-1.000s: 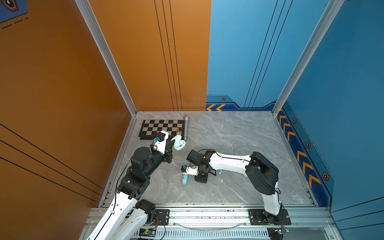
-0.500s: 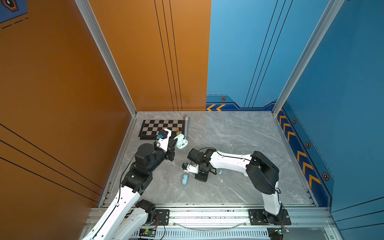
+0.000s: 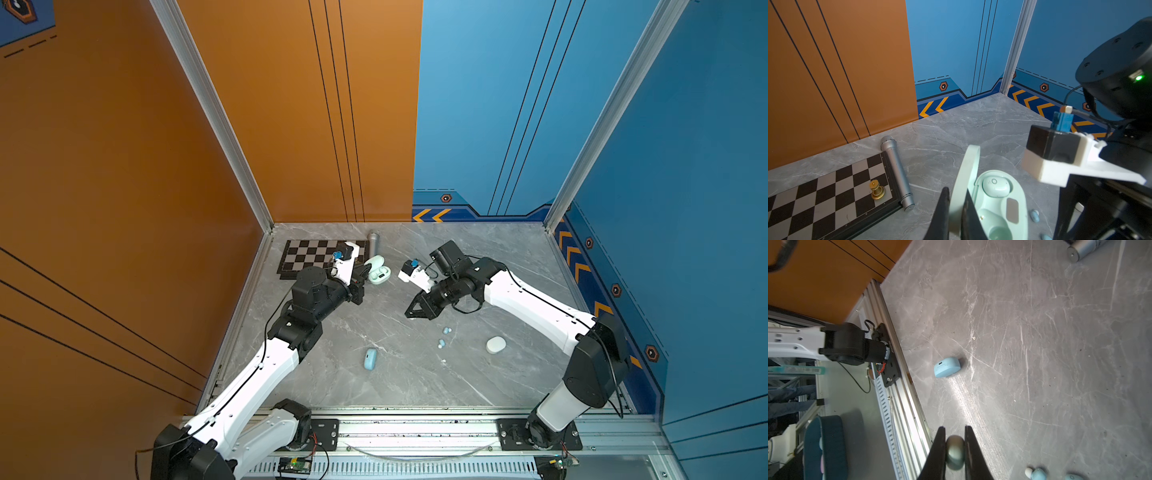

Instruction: Insert the wireless bluetooth earbuds into the charging case

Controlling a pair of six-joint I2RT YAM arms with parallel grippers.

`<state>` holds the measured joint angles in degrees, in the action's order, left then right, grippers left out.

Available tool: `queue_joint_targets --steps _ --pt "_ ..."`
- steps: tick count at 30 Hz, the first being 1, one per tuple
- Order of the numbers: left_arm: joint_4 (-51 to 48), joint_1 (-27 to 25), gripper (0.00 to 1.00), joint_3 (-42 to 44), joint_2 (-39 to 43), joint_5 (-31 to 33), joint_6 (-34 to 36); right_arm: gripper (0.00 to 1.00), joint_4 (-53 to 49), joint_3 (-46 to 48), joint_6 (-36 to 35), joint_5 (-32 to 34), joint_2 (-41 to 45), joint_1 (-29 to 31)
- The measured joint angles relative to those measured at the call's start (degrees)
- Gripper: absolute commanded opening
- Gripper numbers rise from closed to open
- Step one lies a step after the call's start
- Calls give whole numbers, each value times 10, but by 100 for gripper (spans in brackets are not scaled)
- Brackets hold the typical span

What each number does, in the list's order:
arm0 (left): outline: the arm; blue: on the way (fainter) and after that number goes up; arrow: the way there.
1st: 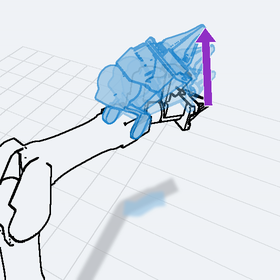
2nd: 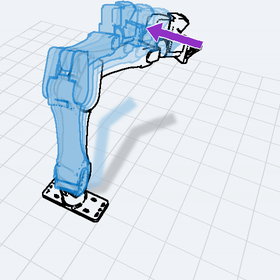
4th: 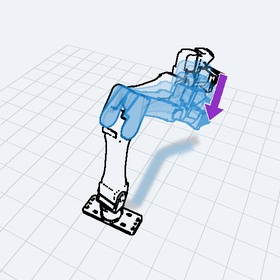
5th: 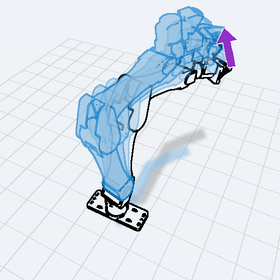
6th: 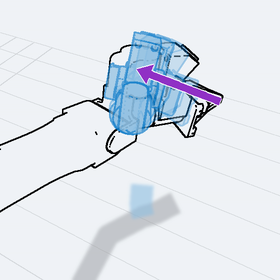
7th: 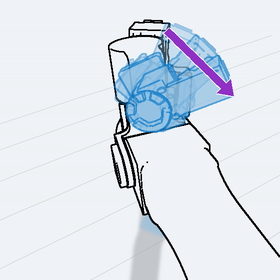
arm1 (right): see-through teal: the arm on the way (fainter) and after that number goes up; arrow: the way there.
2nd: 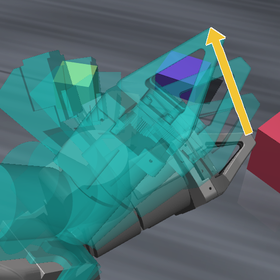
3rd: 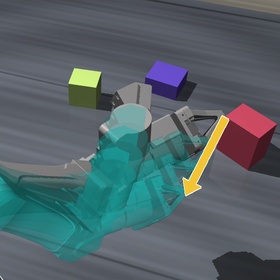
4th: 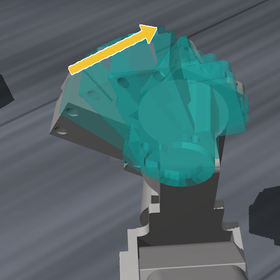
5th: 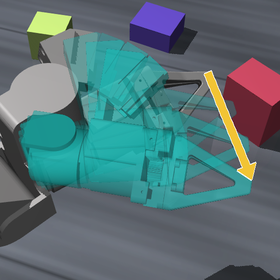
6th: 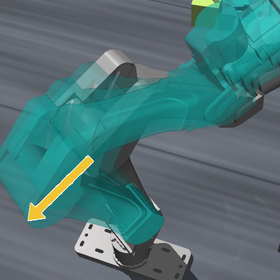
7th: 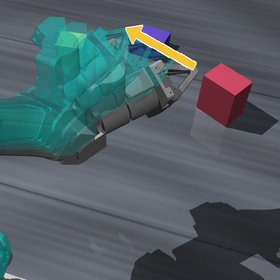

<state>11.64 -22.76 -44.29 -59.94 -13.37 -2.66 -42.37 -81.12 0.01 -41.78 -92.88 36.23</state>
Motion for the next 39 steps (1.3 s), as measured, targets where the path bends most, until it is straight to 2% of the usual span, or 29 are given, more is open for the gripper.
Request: queue_joint_targets --steps 4,8,17,22,39 --pt "28 -15 0 -17 -44 -8 0 15 29 0 59 -66 23 -28" --pt "48 -32 0 -25 -76 -11 1 16 103 0 139 -115 39 -42" --pt "56 -80 0 -32 -90 -12 20 16 277 0 285 -137 42 -59" --pt "57 -85 0 -33 -89 -11 24 16 316 0 308 -133 36 -59" --pt "60 -85 0 -47 -85 -10 24 17 330 29 306 -91 31 -44"
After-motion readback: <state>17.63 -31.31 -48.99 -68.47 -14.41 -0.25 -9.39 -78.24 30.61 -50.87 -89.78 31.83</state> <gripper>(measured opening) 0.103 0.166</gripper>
